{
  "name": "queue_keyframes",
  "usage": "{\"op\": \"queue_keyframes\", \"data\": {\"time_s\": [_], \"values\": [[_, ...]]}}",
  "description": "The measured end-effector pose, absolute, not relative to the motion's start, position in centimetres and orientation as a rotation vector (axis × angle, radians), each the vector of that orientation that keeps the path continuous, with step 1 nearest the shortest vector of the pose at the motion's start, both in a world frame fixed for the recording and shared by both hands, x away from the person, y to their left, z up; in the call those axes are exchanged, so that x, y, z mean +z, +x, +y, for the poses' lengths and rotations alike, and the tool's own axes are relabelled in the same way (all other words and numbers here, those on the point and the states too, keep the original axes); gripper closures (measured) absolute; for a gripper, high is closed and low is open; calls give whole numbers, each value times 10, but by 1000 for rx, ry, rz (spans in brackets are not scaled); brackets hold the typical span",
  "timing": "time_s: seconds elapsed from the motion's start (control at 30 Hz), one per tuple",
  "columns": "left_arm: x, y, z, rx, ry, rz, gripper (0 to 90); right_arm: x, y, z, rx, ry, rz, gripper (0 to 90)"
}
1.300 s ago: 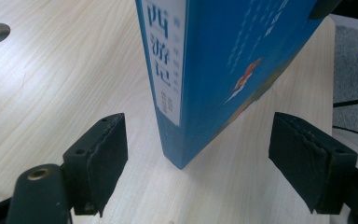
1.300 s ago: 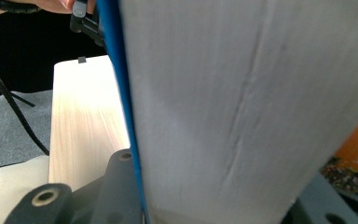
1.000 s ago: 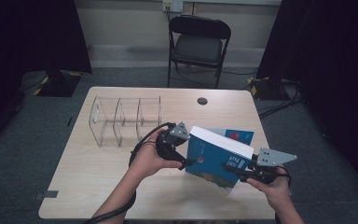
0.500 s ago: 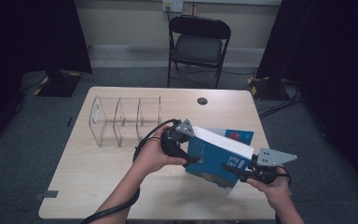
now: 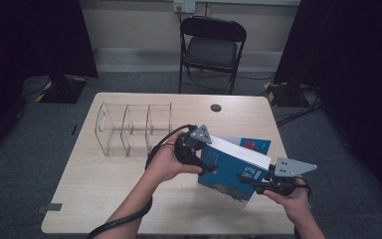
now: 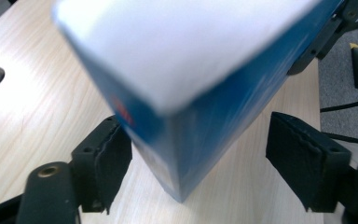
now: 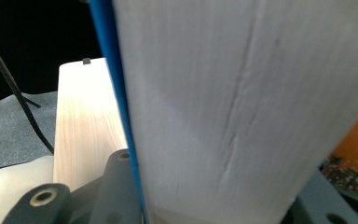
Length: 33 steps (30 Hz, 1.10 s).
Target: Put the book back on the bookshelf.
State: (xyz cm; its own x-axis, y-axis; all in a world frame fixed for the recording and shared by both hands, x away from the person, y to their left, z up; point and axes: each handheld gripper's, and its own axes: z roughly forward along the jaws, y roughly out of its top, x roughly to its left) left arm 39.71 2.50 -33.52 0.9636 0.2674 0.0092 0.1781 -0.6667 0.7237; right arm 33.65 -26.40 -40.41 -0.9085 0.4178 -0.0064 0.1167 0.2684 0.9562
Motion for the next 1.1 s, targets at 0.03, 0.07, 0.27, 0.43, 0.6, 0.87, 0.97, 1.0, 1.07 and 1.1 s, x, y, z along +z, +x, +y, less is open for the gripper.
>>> {"op": "queue_keyframes", "data": {"time_s": [0.03,0.07,0.27,0.43,0.6,0.87,0.97,1.0,1.07,1.1], "values": [[-335,397,23,144,2312,315,230,-404,337,-264,1687,494,2285,607],[-334,397,22,143,2315,298,253,-404,337,-264,1686,495,2286,605],[-334,398,23,147,2311,311,313,-405,337,-265,1667,515,2310,560],[-333,398,23,151,2314,305,329,-416,337,-268,1624,543,2344,496],[-333,398,25,146,2317,289,361,-421,336,-277,1626,588,2326,471],[-328,389,33,96,2325,279,514,-423,338,-284,1618,631,2308,452],[-329,386,35,87,2329,296,523,-425,339,-285,1637,644,2308,442],[-329,385,36,86,2325,302,522,-426,339,-285,1632,646,2309,441],[-329,385,36,79,2330,301,522,-427,338,-283,1630,643,2314,435],[-329,384,35,79,2329,306,522,-427,338,-283,1630,643,2314,435]]}}
